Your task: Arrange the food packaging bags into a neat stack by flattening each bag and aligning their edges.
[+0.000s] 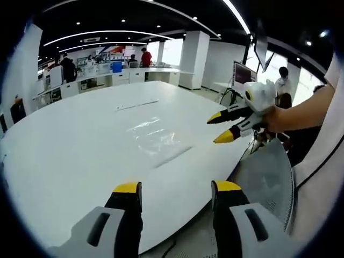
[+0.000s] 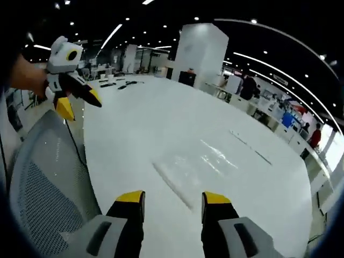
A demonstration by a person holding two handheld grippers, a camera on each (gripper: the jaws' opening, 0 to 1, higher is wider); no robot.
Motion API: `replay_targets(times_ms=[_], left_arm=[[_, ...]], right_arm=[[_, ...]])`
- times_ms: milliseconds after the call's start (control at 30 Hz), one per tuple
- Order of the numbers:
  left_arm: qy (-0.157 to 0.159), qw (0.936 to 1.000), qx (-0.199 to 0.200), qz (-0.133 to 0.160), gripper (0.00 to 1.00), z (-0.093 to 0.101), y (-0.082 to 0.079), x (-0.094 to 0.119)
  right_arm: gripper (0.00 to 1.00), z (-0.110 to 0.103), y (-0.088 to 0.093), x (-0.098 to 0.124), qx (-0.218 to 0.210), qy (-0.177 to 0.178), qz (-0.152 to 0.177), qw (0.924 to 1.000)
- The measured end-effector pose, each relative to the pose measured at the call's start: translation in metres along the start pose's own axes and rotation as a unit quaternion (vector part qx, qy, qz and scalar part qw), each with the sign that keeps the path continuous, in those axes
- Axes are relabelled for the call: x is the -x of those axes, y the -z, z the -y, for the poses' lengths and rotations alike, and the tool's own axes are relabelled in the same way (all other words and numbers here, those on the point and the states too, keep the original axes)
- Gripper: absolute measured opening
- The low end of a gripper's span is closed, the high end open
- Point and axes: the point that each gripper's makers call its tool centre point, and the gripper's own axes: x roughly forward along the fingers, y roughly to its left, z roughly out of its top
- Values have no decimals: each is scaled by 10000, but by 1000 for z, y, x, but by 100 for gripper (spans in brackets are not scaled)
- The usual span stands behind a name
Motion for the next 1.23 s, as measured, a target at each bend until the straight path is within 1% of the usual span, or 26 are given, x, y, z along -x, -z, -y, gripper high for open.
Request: replay_targets(times_ms=[67, 100, 167, 233, 300, 333, 400, 467, 533, 600, 633, 667, 700, 733, 800, 833, 867, 933, 1000, 1067, 1233], left_arm=[[-43, 10000, -21, -19, 50, -2, 6, -2], [-41, 10000, 4, -29, 51, -2, 9, -2], [-12, 10000, 47, -22, 52, 0, 14, -3], [-11, 10000, 43, -70, 53, 1, 21, -4], [-23, 9999, 62, -115, 52, -1, 30, -5], [-42, 9999, 61, -128, 52, -3, 34, -5], [-66, 9999, 84, -109, 52, -3, 35, -4], [-108, 9998, 76, -115, 52, -2, 40, -4], [-146, 9998, 99, -76, 52, 0, 39, -4], [-198, 9997, 104, -50, 52, -2, 39, -5], [-189, 9997, 132, 42, 52, -1, 36, -6], [-185, 9997, 158, 52, 52, 1, 36, -8], [-174, 9997, 182, 47, 52, 6, 36, -9], [-126, 9995, 268, 107, 52, 12, 35, -12], [-140, 9995, 224, 143, 52, 19, 34, -15], [-138, 9996, 202, 133, 52, 15, 36, -15], [-113, 9996, 200, 144, 51, 16, 36, -14], [-105, 9997, 137, 176, 51, 21, 35, -13], [-75, 9997, 127, 171, 51, 24, 36, -13], [-113, 9996, 109, 233, 51, 24, 35, -14], [-218, 9988, 252, 356, 51, 16, 31, -13]], right_arm=[[45, -2, 5, 5, -75, 36, 10, 10000], [46, -4, 8, 10, -233, 90, 55, 9997], [48, -7, 11, 16, -260, 147, 121, 9995], [49, -9, 19, 22, -399, 173, 119, 9990], [50, -10, 27, 26, -516, 236, 47, 9984], [51, -12, 29, 27, -635, 244, 51, 9977], [52, -11, 33, 31, -829, 289, 27, 9961], [55, -9, 32, 35, -998, 312, 123, 9944], [57, -12, 32, 38, -1160, 305, 128, 9927], [58, -16, 32, 40, -1145, 299, 130, 9929], [60, -17, 32, 41, -1134, 295, 136, 9930], [60, -21, 32, 41, -1141, 266, 128, 9930], [61, -22, 32, 40, -1160, 241, 116, 9929], [61, -24, 32, 40, -1175, 223, 110, 9928], [63, -30, 31, 39, -1094, 127, 156, 9938], [64, -30, 31, 39, -1079, 117, 163, 9940], [65, -33, 30, 39, -1097, 67, 170, 9938], [67, -36, 28, 39, -1163, 2, 232, 9929], [68, -37, 32, 37, -1156, -27, 161, 9932], [68, -37, 34, 35, -1174, -38, 138, 9930], [69, -40, 36, 34, -1137, -83, 88, 9934]])
